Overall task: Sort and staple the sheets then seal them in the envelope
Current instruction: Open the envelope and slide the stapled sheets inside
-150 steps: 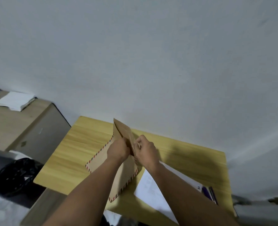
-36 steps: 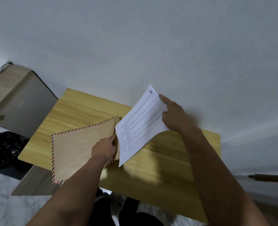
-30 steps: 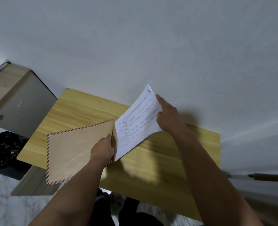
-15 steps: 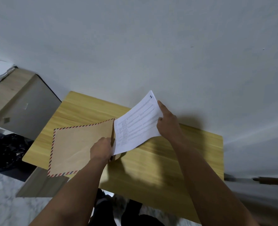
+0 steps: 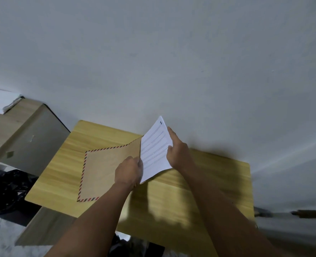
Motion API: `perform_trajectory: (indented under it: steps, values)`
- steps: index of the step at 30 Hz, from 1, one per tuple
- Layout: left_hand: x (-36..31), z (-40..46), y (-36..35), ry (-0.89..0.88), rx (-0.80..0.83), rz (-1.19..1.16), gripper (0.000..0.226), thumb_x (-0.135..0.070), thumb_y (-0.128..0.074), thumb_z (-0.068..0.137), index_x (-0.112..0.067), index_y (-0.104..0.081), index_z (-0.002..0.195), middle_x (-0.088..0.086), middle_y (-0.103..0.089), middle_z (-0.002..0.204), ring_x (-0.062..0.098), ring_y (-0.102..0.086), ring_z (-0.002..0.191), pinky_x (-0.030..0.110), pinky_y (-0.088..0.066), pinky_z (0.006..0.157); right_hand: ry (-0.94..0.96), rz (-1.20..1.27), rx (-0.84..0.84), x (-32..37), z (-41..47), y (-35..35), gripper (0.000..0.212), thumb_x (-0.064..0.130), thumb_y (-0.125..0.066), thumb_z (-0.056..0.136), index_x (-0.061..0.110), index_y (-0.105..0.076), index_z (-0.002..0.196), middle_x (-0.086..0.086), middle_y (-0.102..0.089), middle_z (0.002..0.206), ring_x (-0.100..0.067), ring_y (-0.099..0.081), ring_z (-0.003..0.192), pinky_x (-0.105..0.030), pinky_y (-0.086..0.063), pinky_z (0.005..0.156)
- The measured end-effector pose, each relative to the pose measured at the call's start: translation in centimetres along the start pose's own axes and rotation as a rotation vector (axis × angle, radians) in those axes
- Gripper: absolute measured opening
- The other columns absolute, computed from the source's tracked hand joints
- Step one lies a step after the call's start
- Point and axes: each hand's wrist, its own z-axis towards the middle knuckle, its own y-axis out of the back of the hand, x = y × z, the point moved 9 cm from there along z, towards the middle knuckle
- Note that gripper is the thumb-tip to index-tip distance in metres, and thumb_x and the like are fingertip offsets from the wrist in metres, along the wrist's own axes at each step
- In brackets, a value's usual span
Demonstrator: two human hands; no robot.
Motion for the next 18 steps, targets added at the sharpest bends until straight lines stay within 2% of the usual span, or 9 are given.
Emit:
perform_trajectory:
  steps: [2, 5, 7, 9, 11, 13, 15, 18]
  values:
    - [-1.0, 0.1, 0.3, -0.012, -0.008, -0.013, 0.042, -0.04, -0.033, 0.109, -0.013, -0.066, 0.102, 0.004, -0.05, 0.087, 0.029, -0.054, 0.078, 0.034, -0.045, 0.07, 0.038, 0.006, -0.034, 0.0, -0.2, -0.4, 0.08, -0.008, -0.048, 0.087, 0.017, -0.029, 0.161, -0.022, -0.068, 0.123, -0.037, -0.065, 0.096, -0.018, -0.036, 0.078]
    - [-2.3, -0.1, 1.1, -0.037, -0.047, -0.021, 0.038, -0.039, -0.037, 0.109, -0.012, -0.063, 0.1, 0.003, -0.047, 0.084, 0.028, -0.049, 0.073, 0.033, -0.041, 0.066, 0.03, -0.011, -0.07, -0.2, -0.3, -0.7, 0.079, -0.005, -0.05, 0.09, 0.017, -0.026, 0.162, -0.024, -0.066, 0.126, -0.041, -0.065, 0.105, -0.02, -0.036, 0.083]
    - [-3.1, -0.2, 1.7, -0.073, -0.091, -0.016, 0.037, -0.038, -0.039, 0.109, -0.012, -0.061, 0.097, 0.003, -0.046, 0.081, 0.026, -0.048, 0.069, 0.032, -0.04, 0.062, -0.039, -0.022, -0.049, -0.5, -0.7, -1.1, 0.079, 0.0, -0.05, 0.094, 0.025, -0.02, 0.163, -0.024, -0.067, 0.115, -0.036, -0.065, 0.093, -0.022, -0.042, 0.081]
    - [-3.8, -0.2, 2.1, -0.108, -0.117, -0.015, 0.037, -0.039, -0.039, 0.11, -0.012, -0.06, 0.094, 0.002, -0.046, 0.079, 0.025, -0.05, 0.067, 0.031, -0.04, 0.059, -0.109, -0.053, -0.009, -1.0, -1.1, -1.9, 0.081, 0.007, -0.05, 0.097, 0.034, -0.011, 0.164, -0.014, -0.068, 0.107, -0.028, -0.064, 0.084, -0.032, -0.052, 0.077]
    - [-4.2, -0.2, 2.2, -0.132, -0.131, -0.013, 0.036, -0.038, -0.041, 0.109, -0.012, -0.06, 0.091, 0.002, -0.046, 0.077, 0.026, -0.05, 0.065, 0.031, -0.039, 0.056, -0.102, -0.151, -0.001, -0.7, -1.4, -2.4, 0.083, 0.012, -0.05, 0.098, 0.035, -0.003, 0.163, -0.006, -0.066, 0.124, -0.024, -0.068, 0.099, -0.036, -0.057, 0.086]
    - [-4.4, -0.3, 2.3, -0.134, -0.139, -0.01, 0.034, -0.035, -0.044, 0.108, -0.012, -0.06, 0.088, 0.003, -0.047, 0.076, 0.03, -0.052, 0.064, 0.032, -0.039, 0.055, -0.107, -0.189, 0.006, -0.5, -1.6, -2.6, 0.079, 0.013, -0.048, 0.1, 0.029, -0.003, 0.163, -0.008, -0.061, 0.135, -0.027, -0.065, 0.113, -0.038, -0.055, 0.095]
    - [-4.8, -0.6, 2.6, -0.139, -0.155, -0.015, 0.03, -0.032, -0.048, 0.106, -0.013, -0.059, 0.085, 0.003, -0.047, 0.075, 0.032, -0.051, 0.063, 0.032, -0.038, 0.054, -0.159, -0.147, 0.009, -0.4, -2.0, -2.5, 0.073, 0.012, -0.046, 0.101, 0.025, -0.009, 0.162, -0.014, -0.061, 0.134, -0.035, -0.064, 0.113, -0.044, -0.055, 0.092]
    - [-5.8, -0.8, 3.1, -0.164, -0.172, -0.035, 0.029, -0.033, -0.052, 0.105, -0.014, -0.059, 0.084, 0.001, -0.043, 0.073, 0.03, -0.044, 0.06, 0.03, -0.033, 0.054, -0.164, -0.247, -0.02, -0.2, -2.4, -2.6, 0.078, 0.014, -0.049, 0.098, 0.022, -0.007, 0.163, -0.004, -0.054, 0.139, -0.03, -0.061, 0.116, -0.041, -0.051, 0.088]
